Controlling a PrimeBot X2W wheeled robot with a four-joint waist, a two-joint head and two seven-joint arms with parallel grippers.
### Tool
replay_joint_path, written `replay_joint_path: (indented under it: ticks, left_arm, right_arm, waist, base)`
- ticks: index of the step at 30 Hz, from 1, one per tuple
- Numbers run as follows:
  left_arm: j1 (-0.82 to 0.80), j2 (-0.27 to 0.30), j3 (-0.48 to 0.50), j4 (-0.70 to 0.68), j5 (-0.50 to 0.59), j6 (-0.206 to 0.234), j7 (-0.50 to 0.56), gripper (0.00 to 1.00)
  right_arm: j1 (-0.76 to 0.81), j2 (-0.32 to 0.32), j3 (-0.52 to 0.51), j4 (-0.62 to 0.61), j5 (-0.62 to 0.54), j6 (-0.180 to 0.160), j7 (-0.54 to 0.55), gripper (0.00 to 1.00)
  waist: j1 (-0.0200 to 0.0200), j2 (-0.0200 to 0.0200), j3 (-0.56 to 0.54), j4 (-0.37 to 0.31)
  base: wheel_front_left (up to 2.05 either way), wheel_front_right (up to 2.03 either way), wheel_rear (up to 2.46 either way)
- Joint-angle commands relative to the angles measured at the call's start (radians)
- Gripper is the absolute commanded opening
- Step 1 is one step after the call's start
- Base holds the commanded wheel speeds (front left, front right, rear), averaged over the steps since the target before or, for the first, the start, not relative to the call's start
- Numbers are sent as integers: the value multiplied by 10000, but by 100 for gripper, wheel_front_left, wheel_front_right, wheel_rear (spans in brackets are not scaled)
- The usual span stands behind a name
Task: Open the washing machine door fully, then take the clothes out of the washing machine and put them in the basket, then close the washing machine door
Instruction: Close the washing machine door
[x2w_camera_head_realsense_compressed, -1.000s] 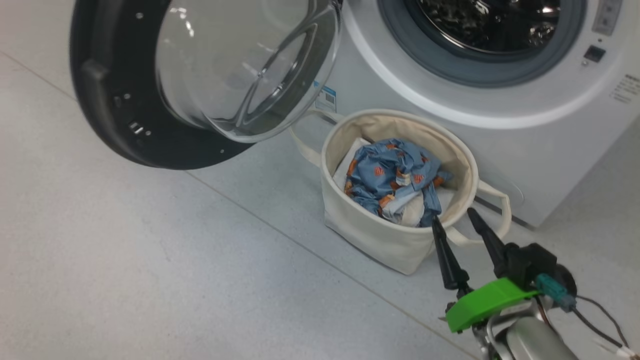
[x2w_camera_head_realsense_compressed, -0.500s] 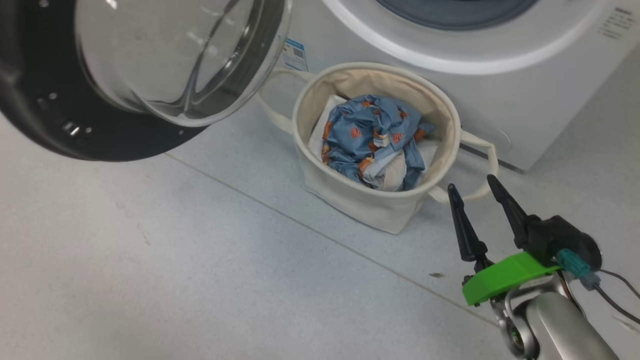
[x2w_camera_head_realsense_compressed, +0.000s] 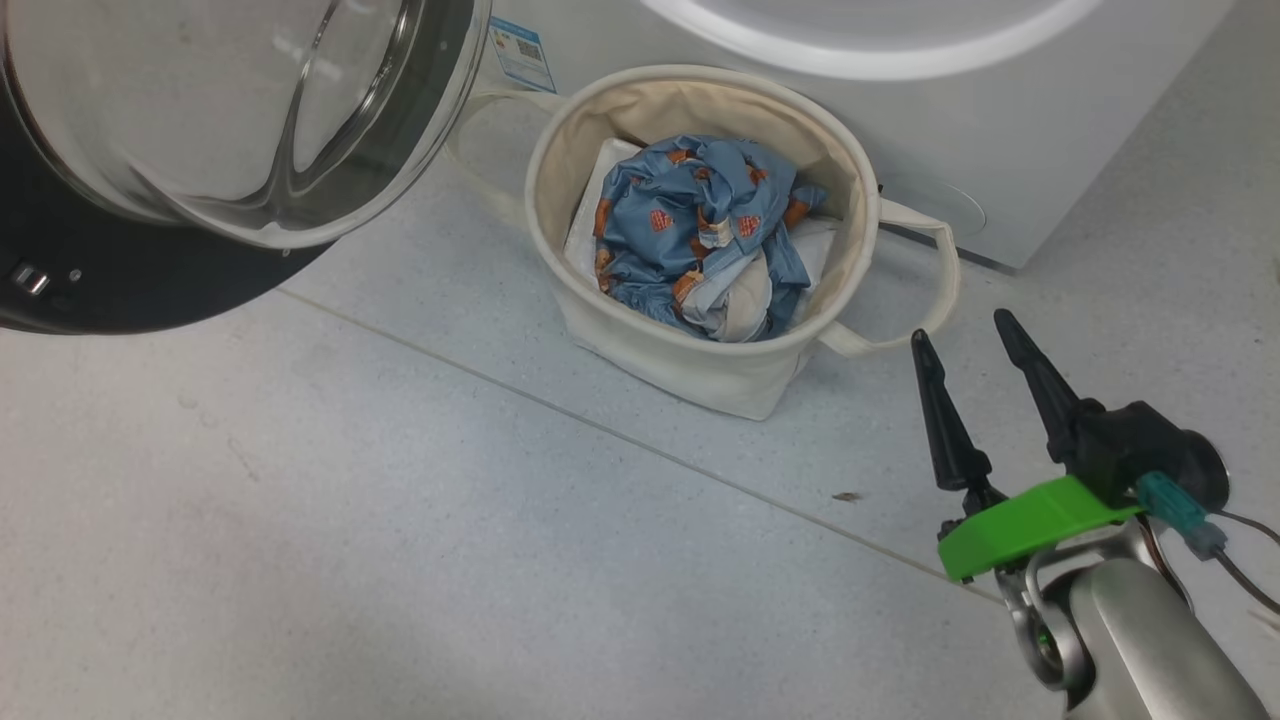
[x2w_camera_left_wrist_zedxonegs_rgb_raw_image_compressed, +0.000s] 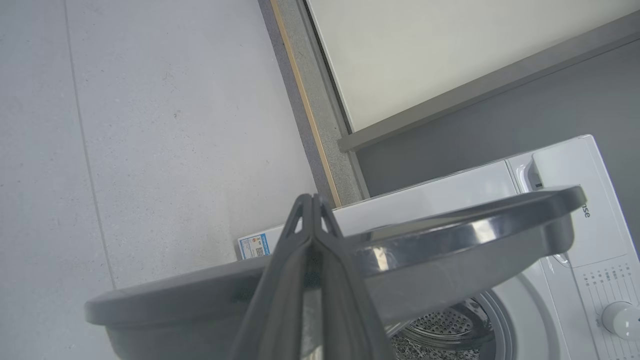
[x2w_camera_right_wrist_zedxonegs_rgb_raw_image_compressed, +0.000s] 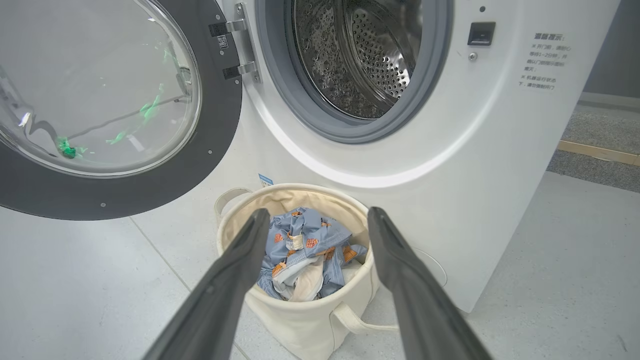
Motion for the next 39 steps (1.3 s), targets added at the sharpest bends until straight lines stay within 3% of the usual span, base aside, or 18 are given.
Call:
replay_joint_path:
  ticks: [1, 9, 20, 28, 39]
  left_arm:
    - [117, 679, 95, -479, -106, -67, -158, 0]
    - [439, 578, -111, -748, -405, -68, -429, 0]
    - [1196, 278, -1020, -1504, -1001, -68, 1445, 0]
    - [2146, 14, -1703, -2917, -1182, -68, 2146, 0]
    - [3413, -999, -2955, -5349, -1130, -69, 2276, 0]
  right_arm:
    - [-105, -121, 100, -410, -85, 8, 67, 100]
    - [-49, -217, 93, -582, -122, 8, 196, 100]
    - [99, -71, 220, -336, 3, 8, 60, 100]
    - [182, 181, 359, 120, 187, 8, -223, 100]
    - [453, 602, 408, 802, 436, 8, -589, 100]
  waist:
    - [-1, 0, 38, -37]
    - [-1, 0, 19, -15]
    - [-1, 0, -599, 159]
    - [-1, 0, -1291, 131]
    - [-1, 0, -2372, 87]
  base:
    - [0, 0, 0]
    - [0, 0, 0]
    - [0, 0, 0]
    - [0, 0, 0]
    - [0, 0, 0]
